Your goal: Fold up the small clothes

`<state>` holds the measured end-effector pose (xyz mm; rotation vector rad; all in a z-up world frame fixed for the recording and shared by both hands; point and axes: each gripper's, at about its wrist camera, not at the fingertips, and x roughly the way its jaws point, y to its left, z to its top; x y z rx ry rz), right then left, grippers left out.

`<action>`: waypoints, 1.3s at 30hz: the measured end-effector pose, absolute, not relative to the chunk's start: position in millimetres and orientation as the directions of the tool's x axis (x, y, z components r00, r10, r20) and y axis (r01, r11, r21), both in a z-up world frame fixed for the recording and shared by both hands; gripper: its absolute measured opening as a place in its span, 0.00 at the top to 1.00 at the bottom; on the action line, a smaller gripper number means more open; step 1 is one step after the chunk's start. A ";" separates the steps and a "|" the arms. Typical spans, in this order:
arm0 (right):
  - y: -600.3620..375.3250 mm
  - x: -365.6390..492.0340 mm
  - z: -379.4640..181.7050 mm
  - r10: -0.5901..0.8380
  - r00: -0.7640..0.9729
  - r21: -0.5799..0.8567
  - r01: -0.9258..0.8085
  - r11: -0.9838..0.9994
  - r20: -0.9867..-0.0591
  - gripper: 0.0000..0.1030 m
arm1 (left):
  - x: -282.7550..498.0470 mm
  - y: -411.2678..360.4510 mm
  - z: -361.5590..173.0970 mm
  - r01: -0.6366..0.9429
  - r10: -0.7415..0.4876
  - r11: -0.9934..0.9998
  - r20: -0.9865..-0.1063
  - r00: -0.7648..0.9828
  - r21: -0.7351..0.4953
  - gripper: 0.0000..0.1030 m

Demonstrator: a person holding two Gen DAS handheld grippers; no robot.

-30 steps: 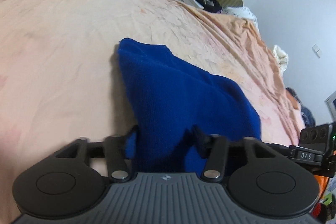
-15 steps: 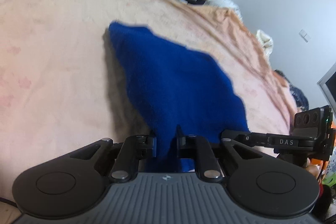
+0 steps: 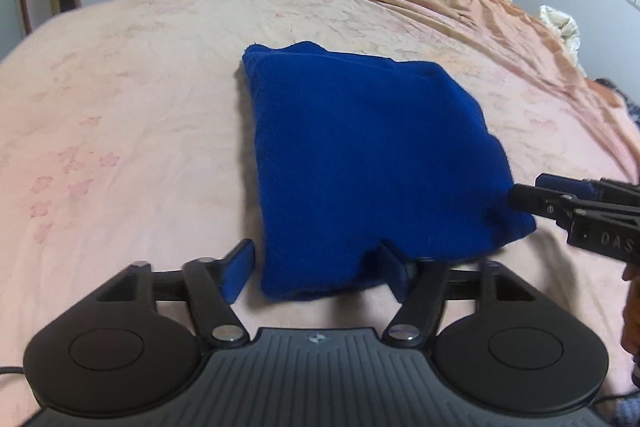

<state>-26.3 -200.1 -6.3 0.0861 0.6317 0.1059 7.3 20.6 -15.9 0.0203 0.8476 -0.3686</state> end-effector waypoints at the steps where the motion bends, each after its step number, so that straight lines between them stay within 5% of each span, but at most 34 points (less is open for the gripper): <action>1: -196.4 -25.5 -10.9 0.148 0.790 0.124 -0.092 0.988 -0.595 0.41 | 5.7 17.0 -17.6 0.324 -0.295 0.940 -0.741 0.604 -0.109 0.34; 5: -187.1 -20.0 -33.1 0.108 0.747 0.124 -0.034 0.992 -0.656 0.38 | -3.6 10.7 -19.6 0.315 -0.278 0.944 -0.749 0.601 -0.097 0.34; 8: -177.6 -25.7 -36.0 0.064 0.754 0.075 -0.020 0.997 -0.654 0.21 | -6.0 8.7 -19.9 0.301 -0.255 0.951 -0.750 0.610 -0.079 0.34; 39: -161.6 -53.7 -34.2 0.103 0.745 0.147 -0.007 0.989 -0.659 0.03 | -33.3 10.1 -25.9 0.218 -0.131 0.976 -0.754 0.644 0.016 0.27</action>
